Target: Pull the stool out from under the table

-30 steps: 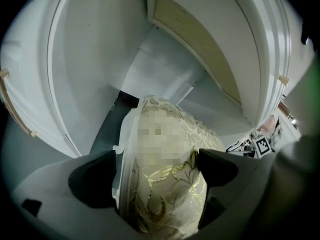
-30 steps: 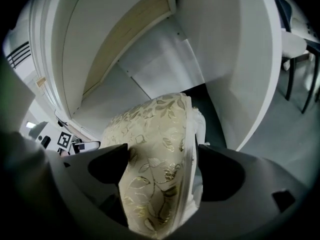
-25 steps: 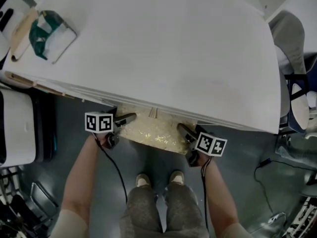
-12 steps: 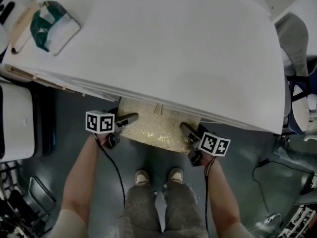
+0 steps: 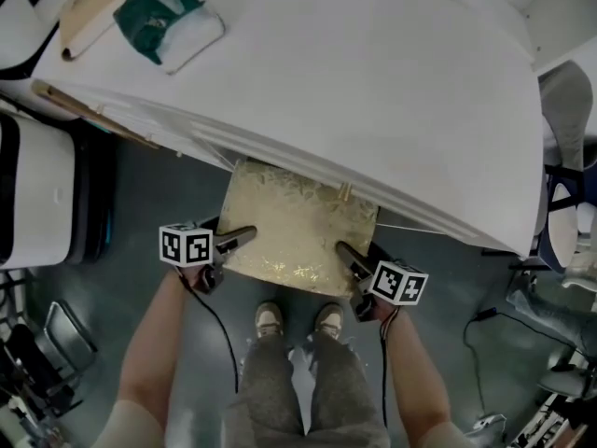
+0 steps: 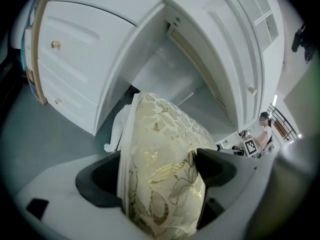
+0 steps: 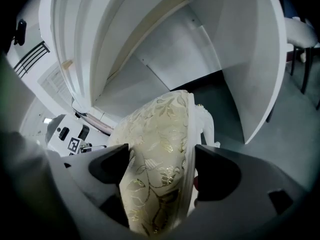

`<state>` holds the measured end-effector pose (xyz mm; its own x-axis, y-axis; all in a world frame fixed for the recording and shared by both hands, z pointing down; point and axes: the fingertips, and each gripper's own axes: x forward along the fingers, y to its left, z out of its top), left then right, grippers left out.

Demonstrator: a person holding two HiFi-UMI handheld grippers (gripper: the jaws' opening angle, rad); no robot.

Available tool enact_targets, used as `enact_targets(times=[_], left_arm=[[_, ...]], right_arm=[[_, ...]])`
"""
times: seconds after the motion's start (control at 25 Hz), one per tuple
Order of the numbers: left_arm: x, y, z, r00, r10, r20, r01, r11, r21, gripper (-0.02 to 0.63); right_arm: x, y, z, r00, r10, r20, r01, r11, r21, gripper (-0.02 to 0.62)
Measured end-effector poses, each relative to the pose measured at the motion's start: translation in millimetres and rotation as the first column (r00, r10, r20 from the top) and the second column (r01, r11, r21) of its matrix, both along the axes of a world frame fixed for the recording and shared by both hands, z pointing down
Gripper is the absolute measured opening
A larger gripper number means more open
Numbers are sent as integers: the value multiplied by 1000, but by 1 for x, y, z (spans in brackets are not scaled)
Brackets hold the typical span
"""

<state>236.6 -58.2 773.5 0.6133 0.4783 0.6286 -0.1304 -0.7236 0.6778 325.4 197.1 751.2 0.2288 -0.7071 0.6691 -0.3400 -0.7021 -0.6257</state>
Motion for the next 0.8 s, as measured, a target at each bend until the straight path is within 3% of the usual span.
enact_targets(times=[0.2,0.4,0.68,0.8], left_arm=[[-58,-37,-21,994,-107,-14,107,994,19,485],[-122,-81,-47,974,-227,-18,227,973,44,485],[-218,-128,-84,916,-398,-47,401,915,49,485],[-272,-144,-95,876,-479,-54,481,875,55,485]], right_arm=[[-33,-47,-16,993,-118,15,118,993,-1,430],[-66,-104,-38,973,-231,14,231,973,27,430],[-124,-184,-72,914,-406,5,406,913,40,431],[-158,-219,-80,874,-487,4,486,872,54,431]])
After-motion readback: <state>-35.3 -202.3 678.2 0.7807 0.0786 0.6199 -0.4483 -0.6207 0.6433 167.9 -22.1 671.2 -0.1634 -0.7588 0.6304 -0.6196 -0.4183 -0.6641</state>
